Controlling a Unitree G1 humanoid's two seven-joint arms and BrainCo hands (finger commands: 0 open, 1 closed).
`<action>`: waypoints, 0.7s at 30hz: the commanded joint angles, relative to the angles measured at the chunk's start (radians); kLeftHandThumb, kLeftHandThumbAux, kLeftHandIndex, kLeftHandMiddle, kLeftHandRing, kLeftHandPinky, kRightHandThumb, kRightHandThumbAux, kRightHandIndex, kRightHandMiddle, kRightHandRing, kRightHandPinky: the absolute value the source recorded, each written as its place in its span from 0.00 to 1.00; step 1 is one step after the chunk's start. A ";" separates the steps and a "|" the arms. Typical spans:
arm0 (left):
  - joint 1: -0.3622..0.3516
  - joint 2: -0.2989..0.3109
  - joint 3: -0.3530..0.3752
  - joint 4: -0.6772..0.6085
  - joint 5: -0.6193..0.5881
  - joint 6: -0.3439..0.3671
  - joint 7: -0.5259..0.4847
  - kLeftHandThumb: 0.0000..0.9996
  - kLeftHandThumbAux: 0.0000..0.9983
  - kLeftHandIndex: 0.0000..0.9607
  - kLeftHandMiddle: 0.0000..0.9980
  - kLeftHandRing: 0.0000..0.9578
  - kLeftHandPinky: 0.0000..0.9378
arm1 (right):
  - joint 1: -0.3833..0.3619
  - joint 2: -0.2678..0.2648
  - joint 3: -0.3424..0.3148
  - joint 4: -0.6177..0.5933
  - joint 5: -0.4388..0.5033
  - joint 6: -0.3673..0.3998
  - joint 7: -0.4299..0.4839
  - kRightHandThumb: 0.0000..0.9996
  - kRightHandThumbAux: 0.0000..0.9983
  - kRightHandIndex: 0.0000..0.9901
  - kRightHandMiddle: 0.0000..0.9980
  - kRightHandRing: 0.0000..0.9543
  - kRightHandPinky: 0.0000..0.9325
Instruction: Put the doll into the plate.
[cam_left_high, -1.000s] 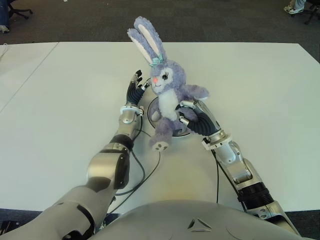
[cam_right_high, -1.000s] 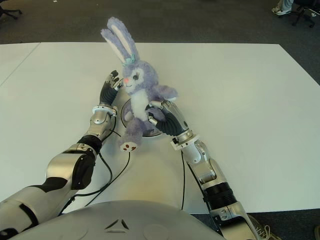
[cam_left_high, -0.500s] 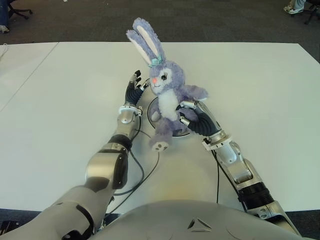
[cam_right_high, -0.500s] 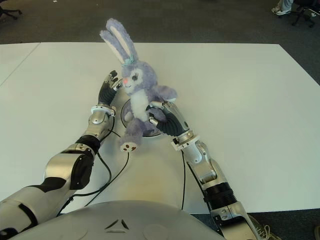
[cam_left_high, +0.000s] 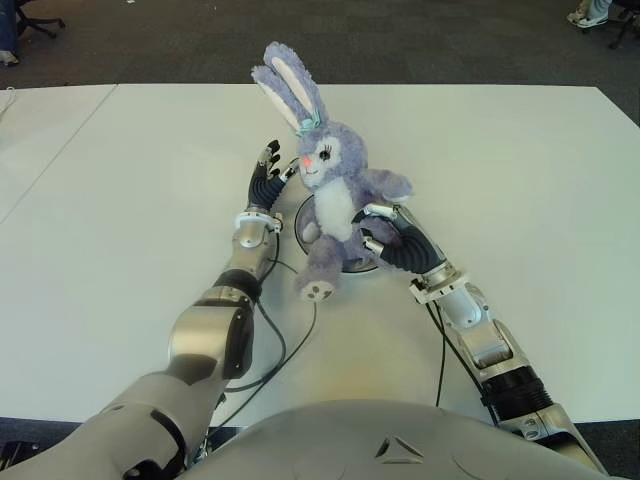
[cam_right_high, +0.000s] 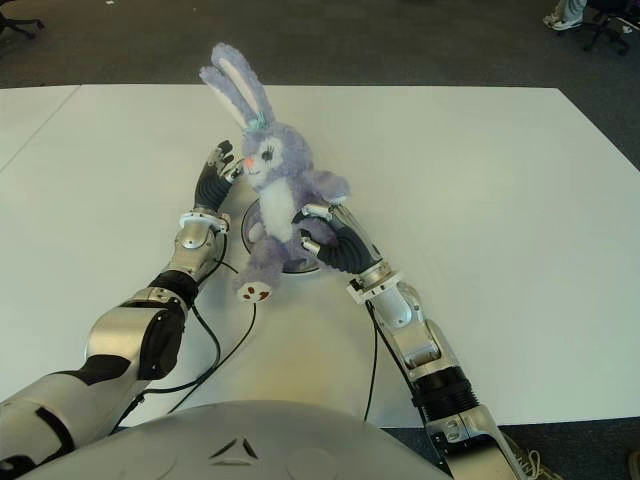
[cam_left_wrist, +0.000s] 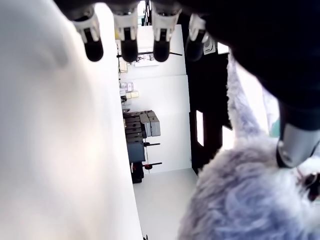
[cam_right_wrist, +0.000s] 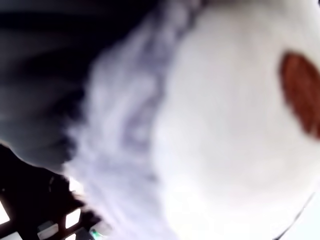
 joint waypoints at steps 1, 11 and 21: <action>0.229 -0.013 -0.011 0.135 0.023 0.103 0.020 0.01 0.55 0.00 0.03 0.03 0.05 | 0.025 -0.007 0.002 0.049 -0.028 -0.029 0.002 0.27 0.54 0.02 0.14 0.20 0.24; 0.230 -0.015 -0.016 0.136 0.020 0.105 0.033 0.00 0.56 0.00 0.03 0.03 0.04 | 0.004 -0.017 -0.004 0.103 -0.099 -0.081 -0.052 0.13 0.47 0.00 0.00 0.03 0.04; 0.228 -0.018 -0.018 0.137 0.019 0.114 0.043 0.00 0.55 0.00 0.04 0.04 0.04 | -0.027 -0.027 -0.006 0.157 -0.062 -0.134 -0.038 0.13 0.42 0.00 0.00 0.00 0.04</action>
